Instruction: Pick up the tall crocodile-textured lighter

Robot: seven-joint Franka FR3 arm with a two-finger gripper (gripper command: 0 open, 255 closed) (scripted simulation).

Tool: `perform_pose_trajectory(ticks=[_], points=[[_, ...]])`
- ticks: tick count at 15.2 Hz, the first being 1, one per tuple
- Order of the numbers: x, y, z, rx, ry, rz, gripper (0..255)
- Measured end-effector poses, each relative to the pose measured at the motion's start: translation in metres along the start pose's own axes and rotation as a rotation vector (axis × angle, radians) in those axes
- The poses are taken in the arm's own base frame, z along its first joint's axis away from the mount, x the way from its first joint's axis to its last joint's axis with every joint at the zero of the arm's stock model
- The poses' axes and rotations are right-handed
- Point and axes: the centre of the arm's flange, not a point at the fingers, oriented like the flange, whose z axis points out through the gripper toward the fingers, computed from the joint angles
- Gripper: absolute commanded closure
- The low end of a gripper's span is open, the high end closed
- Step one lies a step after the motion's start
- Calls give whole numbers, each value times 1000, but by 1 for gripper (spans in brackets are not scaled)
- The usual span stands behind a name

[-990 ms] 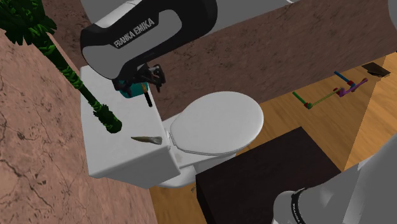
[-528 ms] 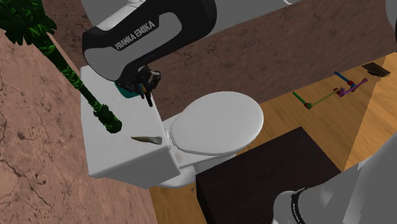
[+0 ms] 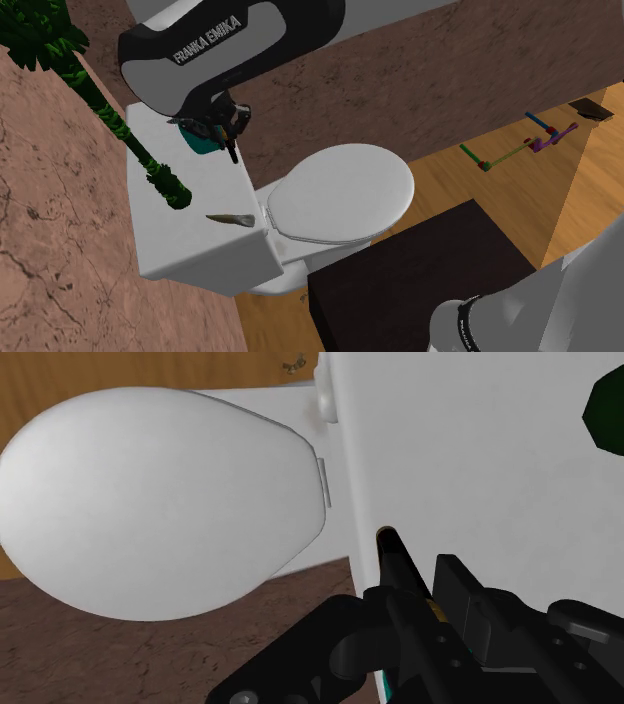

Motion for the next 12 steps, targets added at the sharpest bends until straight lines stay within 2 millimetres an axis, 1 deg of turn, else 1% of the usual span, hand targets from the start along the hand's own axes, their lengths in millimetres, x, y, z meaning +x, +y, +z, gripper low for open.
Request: perform_pose_trajectory(ticks=[12], points=[[1,0,-60,0,0,0,255]])
